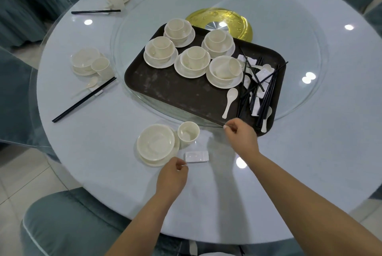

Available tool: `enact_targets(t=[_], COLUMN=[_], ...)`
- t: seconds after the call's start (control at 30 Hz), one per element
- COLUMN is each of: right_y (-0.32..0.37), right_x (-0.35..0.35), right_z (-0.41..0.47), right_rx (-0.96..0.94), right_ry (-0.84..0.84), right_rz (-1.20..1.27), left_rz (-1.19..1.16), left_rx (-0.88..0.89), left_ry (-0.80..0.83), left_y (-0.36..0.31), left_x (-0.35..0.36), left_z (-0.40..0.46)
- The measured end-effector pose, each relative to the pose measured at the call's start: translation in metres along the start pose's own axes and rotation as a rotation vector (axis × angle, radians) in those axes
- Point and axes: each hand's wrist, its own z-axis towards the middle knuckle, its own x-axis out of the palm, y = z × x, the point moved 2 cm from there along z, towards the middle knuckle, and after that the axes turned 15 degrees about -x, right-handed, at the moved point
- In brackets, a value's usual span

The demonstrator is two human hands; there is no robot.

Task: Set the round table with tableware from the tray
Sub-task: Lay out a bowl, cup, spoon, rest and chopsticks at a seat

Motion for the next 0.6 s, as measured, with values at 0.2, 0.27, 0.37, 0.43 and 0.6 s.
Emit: enact_targets(t=[0.2,0.27,0.37,0.43,0.6], right_y=[-0.004,-0.006,-0.009,-0.01,-0.013], right_x=[-0.006,-0.001,0.004,0.006,0.008], right_z=[0.046,0.057,0.068,0.072,0.078], right_rx=[0.106,0.149,0.212,0.247,0.275], right_ry=[0.056,0.125,0.177,0.186,0.204], right_rz=[-0.124,-0.18,-0.228,-0.247,-0.156], left_rz=[0.009,0.013,0.01,0.011,0.004], left_rx=[-0.009,-0.01,-0.022,-0.034,-0.053], left_ry=[0.066,0.076,0.088,0.093,0.11], left_y=[-0.008,-0.007,-0.006,-0.005,-0.003], left_x=[0.01,0.011,0.01,0.01,0.008], left_z=[-0.001,-0.002,-0.002,-0.002,-0.003])
